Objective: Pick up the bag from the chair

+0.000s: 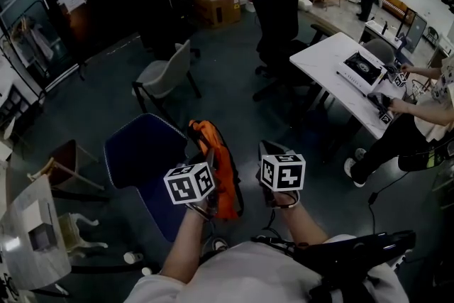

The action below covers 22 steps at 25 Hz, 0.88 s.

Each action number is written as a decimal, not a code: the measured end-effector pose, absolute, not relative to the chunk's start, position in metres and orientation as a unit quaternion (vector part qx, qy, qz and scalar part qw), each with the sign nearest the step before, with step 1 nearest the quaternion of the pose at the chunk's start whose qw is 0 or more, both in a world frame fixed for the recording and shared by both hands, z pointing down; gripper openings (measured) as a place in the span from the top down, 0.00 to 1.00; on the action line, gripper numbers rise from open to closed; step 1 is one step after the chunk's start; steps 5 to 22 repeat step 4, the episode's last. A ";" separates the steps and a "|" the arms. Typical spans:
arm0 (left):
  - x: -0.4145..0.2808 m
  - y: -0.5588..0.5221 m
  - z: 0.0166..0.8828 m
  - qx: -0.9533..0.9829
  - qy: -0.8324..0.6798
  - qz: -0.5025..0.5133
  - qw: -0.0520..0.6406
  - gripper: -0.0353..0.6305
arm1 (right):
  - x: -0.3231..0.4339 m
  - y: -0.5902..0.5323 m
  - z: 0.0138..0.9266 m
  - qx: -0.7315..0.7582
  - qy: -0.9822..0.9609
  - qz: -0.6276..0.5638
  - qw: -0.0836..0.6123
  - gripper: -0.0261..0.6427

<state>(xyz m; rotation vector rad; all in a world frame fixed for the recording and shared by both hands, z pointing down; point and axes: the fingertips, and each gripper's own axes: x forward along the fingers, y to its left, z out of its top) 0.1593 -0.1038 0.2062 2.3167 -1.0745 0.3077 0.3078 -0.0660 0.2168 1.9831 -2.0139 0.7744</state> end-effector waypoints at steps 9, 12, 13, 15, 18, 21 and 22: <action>0.156 -0.102 0.206 0.865 -0.401 0.115 0.280 0.90 | 0.305 -0.064 0.216 0.673 -0.684 0.260 0.107 0.92; 0.156 -0.102 0.206 0.865 -0.401 0.115 0.280 0.90 | 0.305 -0.064 0.216 0.673 -0.684 0.260 0.107 0.92; 0.156 -0.102 0.206 0.865 -0.401 0.115 0.280 0.90 | 0.305 -0.064 0.216 0.673 -0.684 0.260 0.107 0.92; 0.156 -0.102 0.206 0.865 -0.401 0.115 0.280 0.90 | 0.305 -0.064 0.216 0.673 -0.684 0.260 0.107 0.92; 0.156 -0.102 0.206 0.865 -0.401 0.115 0.280 0.90 | 0.305 -0.064 0.216 0.673 -0.684 0.260 0.107 0.92; 0.156 -0.102 0.206 0.865 -0.401 0.115 0.280 0.90 | 0.305 -0.064 0.216 0.673 -0.684 0.260 0.107 0.92; 0.156 -0.102 0.206 0.865 -0.401 0.115 0.280 0.90 | 0.305 -0.064 0.216 0.673 -0.684 0.260 0.107 0.92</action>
